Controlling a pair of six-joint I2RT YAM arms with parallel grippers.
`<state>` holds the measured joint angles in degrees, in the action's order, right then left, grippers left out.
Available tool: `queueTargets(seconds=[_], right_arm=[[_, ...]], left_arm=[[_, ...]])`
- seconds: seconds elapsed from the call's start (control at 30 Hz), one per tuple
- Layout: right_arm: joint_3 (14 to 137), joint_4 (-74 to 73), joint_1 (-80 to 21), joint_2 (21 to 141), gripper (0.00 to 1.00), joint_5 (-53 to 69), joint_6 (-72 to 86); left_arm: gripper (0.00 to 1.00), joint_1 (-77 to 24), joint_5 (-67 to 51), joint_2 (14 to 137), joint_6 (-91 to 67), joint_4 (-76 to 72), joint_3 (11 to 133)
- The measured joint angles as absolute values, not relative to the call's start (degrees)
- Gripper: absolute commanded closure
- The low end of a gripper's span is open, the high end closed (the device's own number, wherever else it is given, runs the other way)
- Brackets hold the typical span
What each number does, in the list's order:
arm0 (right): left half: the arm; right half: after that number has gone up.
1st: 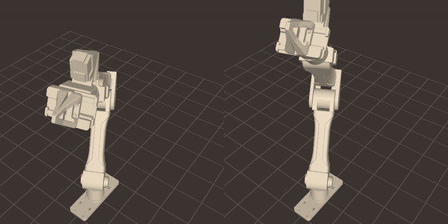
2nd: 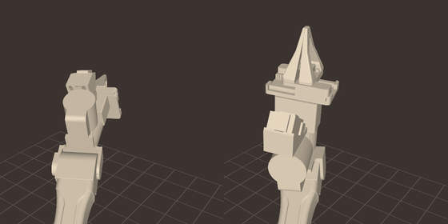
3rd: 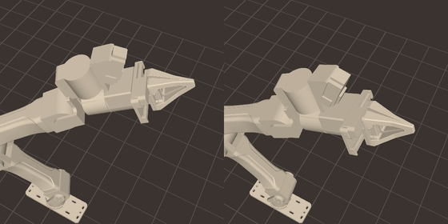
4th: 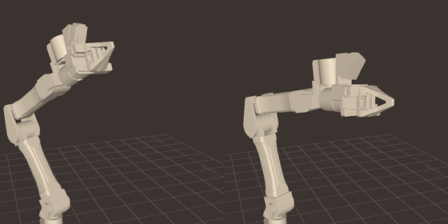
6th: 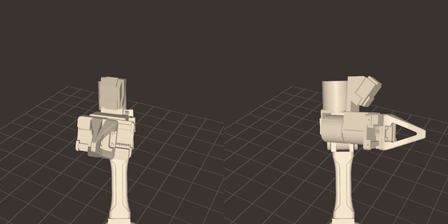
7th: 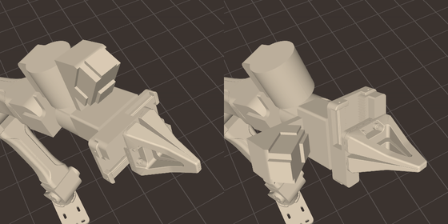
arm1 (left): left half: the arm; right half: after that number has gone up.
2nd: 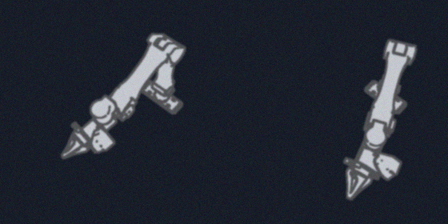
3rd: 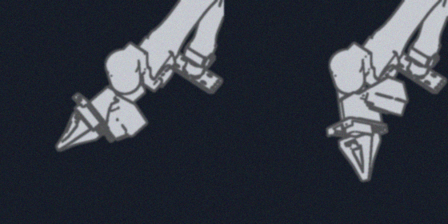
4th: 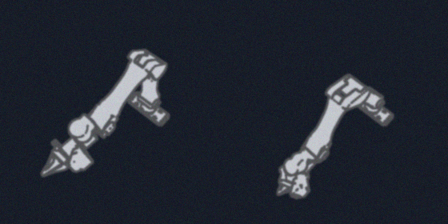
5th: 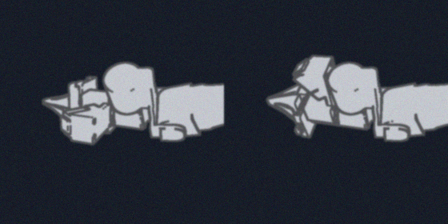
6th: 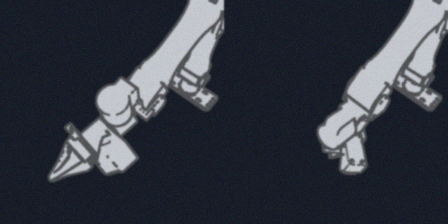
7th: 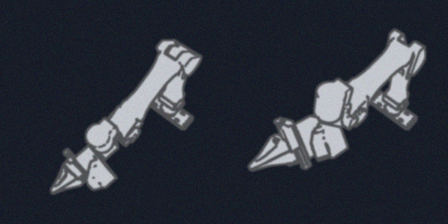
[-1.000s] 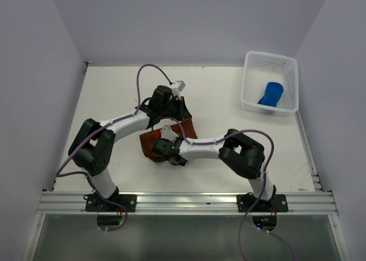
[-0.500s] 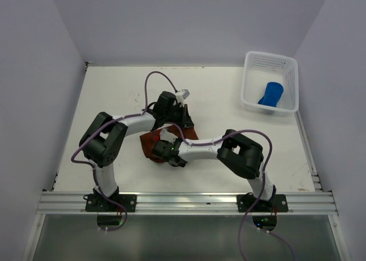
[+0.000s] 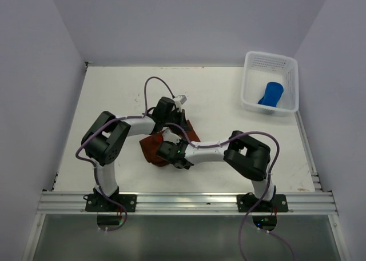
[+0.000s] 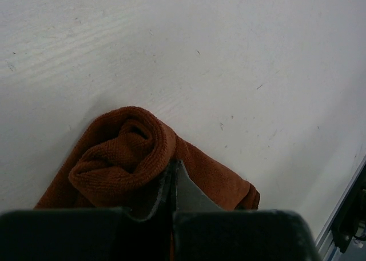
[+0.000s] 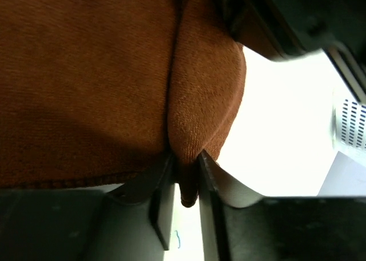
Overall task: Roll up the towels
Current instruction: Roll the towel
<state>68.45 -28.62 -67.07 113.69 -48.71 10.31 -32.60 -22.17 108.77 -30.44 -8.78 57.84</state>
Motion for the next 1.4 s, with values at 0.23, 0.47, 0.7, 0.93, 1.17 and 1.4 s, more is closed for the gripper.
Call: queueTargets(seconds=[0.23,0.47,0.7,0.93,1.17,1.4], right_arm=[[62.9,-25.1,-66.5,108.6,0.57,-48.1,12.5],[60.2,-20.3,-65.6,100.8,0.51,-44.1,19.6],[58.1,-16.5,-64.9,94.9,0.47,-41.0,23.7],[49.5,-11.9,-56.1,87.7,0.49,-27.2,29.5],[42.3,-7.1,-47.6,81.9,0.41,-13.4,33.3],[40.6,-3.6,-42.4,81.5,0.39,-5.2,35.2]], left_arm=[[1.0,-32.4,-22.2,108.0,-30.6,-10.0,56.1],[1.0,-31.9,-22.4,108.1,-30.9,-11.6,55.2],[1.0,-31.9,-22.5,108.1,-30.9,-12.3,54.8],[1.0,-31.9,-22.4,108.0,-30.9,-12.9,54.5],[1.0,-31.9,-22.1,107.6,-30.8,-13.3,53.9],[1.0,-31.8,-21.8,107.3,-30.6,-13.1,53.7]])
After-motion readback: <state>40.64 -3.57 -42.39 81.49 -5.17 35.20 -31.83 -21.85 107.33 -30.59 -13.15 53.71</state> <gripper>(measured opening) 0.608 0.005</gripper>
